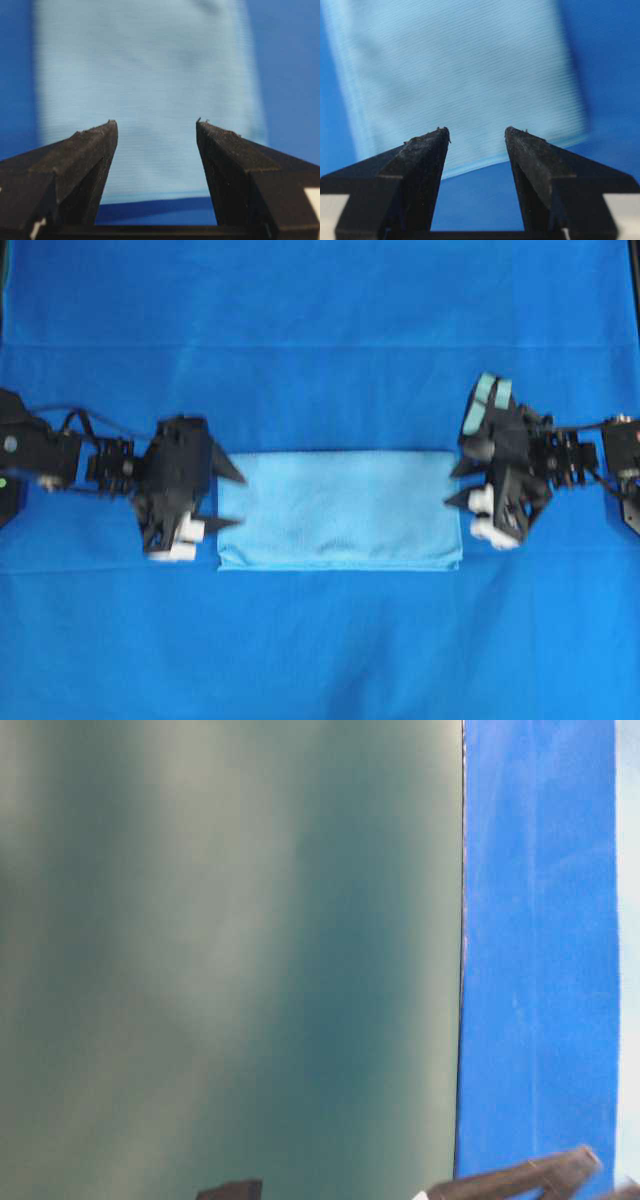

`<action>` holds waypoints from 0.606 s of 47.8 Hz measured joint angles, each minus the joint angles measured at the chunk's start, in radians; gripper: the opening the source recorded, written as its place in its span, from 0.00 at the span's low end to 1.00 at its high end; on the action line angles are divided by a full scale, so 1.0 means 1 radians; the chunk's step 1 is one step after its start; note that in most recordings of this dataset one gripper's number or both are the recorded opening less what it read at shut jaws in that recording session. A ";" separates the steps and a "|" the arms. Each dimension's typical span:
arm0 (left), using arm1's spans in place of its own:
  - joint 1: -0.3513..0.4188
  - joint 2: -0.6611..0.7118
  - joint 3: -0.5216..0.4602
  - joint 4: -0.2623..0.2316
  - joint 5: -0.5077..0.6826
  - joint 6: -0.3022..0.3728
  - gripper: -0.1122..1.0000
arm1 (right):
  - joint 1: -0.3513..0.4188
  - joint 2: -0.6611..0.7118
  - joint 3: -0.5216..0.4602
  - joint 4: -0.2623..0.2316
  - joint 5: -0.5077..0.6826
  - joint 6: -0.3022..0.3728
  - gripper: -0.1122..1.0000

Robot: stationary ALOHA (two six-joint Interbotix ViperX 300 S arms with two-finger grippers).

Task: Fold the light blue towel.
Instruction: 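Release the corners onto the bottom edge and open both grippers, then grasp the folded strip's left and right ends with both grippers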

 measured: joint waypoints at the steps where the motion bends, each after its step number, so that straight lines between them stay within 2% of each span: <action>1: 0.012 0.000 0.000 0.000 0.000 0.002 0.66 | -0.011 0.000 0.000 -0.008 0.002 0.000 0.60; 8: 0.066 0.003 0.000 0.000 0.018 0.012 0.66 | -0.061 0.028 -0.002 -0.032 0.002 0.000 0.60; 29: 0.153 0.074 -0.003 0.000 0.028 0.012 0.63 | -0.149 0.138 -0.009 -0.087 0.000 0.002 0.60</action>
